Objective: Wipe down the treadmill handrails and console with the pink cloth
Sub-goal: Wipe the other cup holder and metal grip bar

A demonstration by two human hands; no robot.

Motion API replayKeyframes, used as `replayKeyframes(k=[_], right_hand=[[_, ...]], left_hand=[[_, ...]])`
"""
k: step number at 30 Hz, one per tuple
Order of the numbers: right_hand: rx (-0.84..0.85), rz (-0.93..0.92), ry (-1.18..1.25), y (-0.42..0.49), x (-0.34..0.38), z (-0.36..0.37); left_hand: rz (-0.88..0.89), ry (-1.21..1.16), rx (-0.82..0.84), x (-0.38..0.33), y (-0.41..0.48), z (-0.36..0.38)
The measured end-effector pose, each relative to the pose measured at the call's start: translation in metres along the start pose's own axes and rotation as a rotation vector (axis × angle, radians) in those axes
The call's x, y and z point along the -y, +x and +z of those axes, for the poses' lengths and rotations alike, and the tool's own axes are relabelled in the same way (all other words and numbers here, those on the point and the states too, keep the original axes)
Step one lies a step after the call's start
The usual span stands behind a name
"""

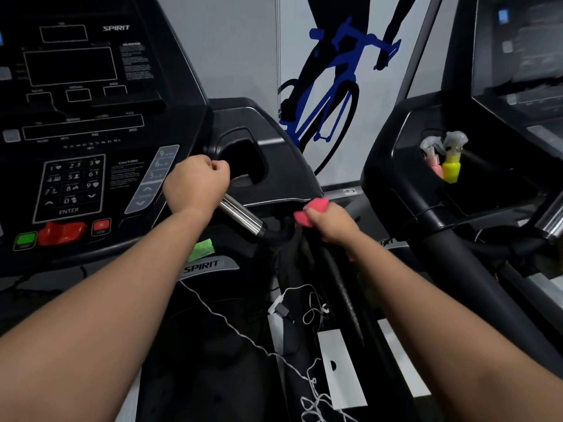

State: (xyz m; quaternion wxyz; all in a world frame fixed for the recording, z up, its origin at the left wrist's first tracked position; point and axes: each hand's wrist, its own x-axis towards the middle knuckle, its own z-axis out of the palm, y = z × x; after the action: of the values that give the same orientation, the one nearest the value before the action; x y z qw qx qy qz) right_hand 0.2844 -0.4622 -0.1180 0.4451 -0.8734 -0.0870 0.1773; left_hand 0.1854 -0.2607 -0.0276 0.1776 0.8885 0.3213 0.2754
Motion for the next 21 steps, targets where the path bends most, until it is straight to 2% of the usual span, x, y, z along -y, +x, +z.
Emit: replayKeyframes(k=[2, 5, 6, 8, 10, 12, 15, 18, 21], right_hand=[[0.073, 0.076, 0.255, 0.002, -0.011, -0.010], [0.346, 0.239, 0.664, 0.006, -0.032, -0.011], [0.363, 0.308, 0.761, 0.008, -0.042, -0.007], [0.348, 0.403, 0.833, 0.005, -0.058, 0.000], [0.328, 0.422, 0.848, -0.006, -0.067, 0.003], [0.475, 0.494, 0.956, -0.015, -0.078, 0.007], [0.497, 0.498, 0.853, -0.017, -0.079, 0.001], [0.329, 0.382, 0.692, 0.003, -0.073, -0.003], [0.267, 0.229, 0.460, 0.012, -0.051, -0.005]], left_hand=[[0.003, -0.006, -0.005, 0.001, -0.002, 0.000], [0.005, -0.023, -0.025, 0.001, -0.003, 0.001], [0.004, -0.022, -0.031, 0.001, -0.001, 0.002], [0.001, -0.018, -0.035, 0.000, 0.000, 0.002], [-0.003, -0.016, -0.038, 0.000, 0.001, 0.002], [-0.008, -0.012, -0.039, 0.001, 0.001, 0.002], [-0.008, -0.020, -0.042, 0.002, 0.000, 0.004], [-0.005, -0.028, -0.053, 0.003, 0.001, 0.004], [-0.019, -0.037, -0.057, 0.003, 0.001, 0.005]])
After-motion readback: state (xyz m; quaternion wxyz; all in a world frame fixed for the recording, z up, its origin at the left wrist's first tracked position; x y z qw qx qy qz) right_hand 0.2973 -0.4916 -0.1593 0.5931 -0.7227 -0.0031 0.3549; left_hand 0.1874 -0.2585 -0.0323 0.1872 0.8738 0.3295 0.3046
